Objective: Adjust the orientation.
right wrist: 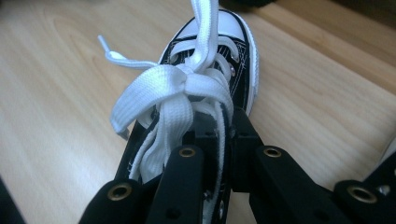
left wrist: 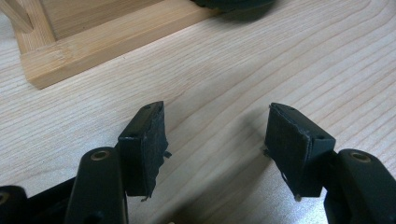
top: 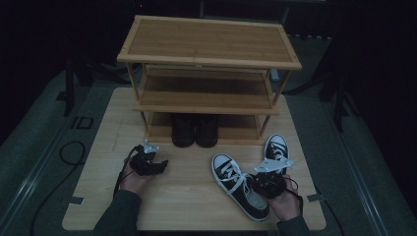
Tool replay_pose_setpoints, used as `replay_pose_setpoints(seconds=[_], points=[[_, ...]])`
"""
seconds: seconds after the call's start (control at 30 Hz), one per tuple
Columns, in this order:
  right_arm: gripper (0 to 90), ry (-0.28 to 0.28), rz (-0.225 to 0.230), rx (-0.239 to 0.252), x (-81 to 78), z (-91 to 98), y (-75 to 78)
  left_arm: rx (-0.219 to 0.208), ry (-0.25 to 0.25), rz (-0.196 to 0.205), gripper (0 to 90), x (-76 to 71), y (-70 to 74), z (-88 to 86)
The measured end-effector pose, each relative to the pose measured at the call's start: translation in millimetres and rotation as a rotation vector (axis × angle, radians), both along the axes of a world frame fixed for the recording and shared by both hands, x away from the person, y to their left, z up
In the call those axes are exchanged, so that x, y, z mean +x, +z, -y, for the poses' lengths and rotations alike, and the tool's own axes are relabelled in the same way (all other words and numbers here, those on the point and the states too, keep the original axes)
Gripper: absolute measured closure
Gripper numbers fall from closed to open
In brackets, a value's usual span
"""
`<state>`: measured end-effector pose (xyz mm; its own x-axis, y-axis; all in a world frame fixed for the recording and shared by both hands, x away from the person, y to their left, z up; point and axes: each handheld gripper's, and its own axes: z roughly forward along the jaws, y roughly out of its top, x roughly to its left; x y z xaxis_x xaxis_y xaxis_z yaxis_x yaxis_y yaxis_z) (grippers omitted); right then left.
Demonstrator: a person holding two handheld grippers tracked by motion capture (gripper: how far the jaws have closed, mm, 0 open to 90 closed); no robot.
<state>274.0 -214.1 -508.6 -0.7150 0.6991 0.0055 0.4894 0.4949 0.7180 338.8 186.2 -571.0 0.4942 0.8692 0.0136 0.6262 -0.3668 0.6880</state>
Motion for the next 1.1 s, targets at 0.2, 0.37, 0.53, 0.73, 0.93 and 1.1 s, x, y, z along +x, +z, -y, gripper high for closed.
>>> replay_pose_setpoints(seconds=[0.2,0.37,0.53,0.73,0.93,1.1], points=[[85.5,-0.042,0.013,0.024,12.9,-9.0,2.5,0.0,-0.001,0.0,38.6,0.0,0.0,-0.1],[85.4,-0.072,0.018,0.028,19.5,-14.4,0.5,0.001,-0.002,-0.001,38.6,0.0,0.1,-0.2],[85.4,-0.095,0.018,-0.014,21.5,-16.9,-6.5,0.002,-0.003,-0.002,38.6,0.1,0.1,-0.3],[85.1,-0.116,0.008,-0.042,18.1,-12.1,-10.9,0.002,-0.002,-0.002,38.6,0.0,0.1,-0.2],[82.4,-0.095,-0.014,-0.07,13.3,-7.5,-13.6,0.002,-0.002,-0.001,38.5,0.0,0.0,-0.1],[79.1,-0.068,-0.004,-0.076,8.7,-3.6,-5.5,-0.001,0.0,0.0,38.5,0.0,-0.1,0.1]])
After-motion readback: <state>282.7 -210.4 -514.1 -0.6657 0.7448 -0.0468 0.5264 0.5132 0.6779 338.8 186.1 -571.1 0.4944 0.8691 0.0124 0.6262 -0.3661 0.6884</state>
